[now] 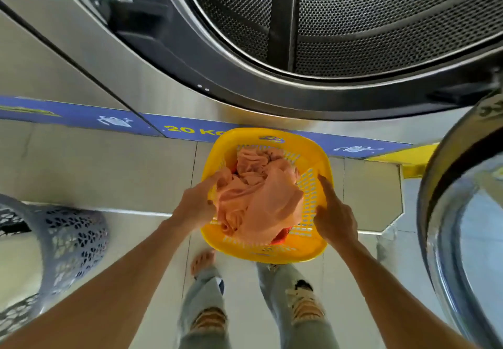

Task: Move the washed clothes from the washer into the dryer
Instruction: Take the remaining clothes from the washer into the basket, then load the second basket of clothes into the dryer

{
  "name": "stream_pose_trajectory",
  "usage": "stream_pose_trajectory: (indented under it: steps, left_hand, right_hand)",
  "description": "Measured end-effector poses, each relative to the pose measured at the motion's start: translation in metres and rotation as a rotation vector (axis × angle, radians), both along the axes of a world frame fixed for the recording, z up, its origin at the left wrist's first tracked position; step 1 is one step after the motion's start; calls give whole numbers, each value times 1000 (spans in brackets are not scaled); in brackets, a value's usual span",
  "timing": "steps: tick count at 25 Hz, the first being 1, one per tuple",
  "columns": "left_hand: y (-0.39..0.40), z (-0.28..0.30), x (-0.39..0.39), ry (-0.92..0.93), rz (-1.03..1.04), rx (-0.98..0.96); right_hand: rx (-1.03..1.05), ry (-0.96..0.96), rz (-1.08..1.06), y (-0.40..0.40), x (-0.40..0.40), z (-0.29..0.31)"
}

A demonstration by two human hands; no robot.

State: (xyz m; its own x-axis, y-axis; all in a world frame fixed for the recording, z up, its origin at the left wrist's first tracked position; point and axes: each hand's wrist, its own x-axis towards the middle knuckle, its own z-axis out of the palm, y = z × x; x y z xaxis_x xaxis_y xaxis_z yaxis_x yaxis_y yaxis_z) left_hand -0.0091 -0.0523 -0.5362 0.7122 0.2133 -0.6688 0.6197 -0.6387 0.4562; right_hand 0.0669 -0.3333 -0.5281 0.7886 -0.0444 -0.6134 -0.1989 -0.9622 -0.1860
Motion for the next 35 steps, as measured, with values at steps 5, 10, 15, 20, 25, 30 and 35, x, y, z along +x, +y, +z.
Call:
stream_pose_trajectory:
  steps: [5,10,15,20,25,30,35]
  left_hand:
    - [29,108,-38,1,-158,-60]
    - [51,183,-64,-28,-306,-166]
    - [16,222,-65,-104,-539,-287]
    - [-49,229,-77,-40,-757,-365]
    - [-149,231,-136,-39,-914,-140]
    - [-272,249,-218,-8,-1115,-75]
    - [-393,271,-279,-35,-1325,-29]
  right_hand:
    - [27,-4,-105,12,-84,105]
    - [124,-62,-210,7,-148,195]
    - [175,-118,-397,-24,-217,232]
    - [239,-158,-671,-70,-302,237]
    - [250,-188,-868,-131,-408,237]
    - [192,-209,-1038,-210,-537,252]
    - [140,-273,-1193,-282,-630,274]
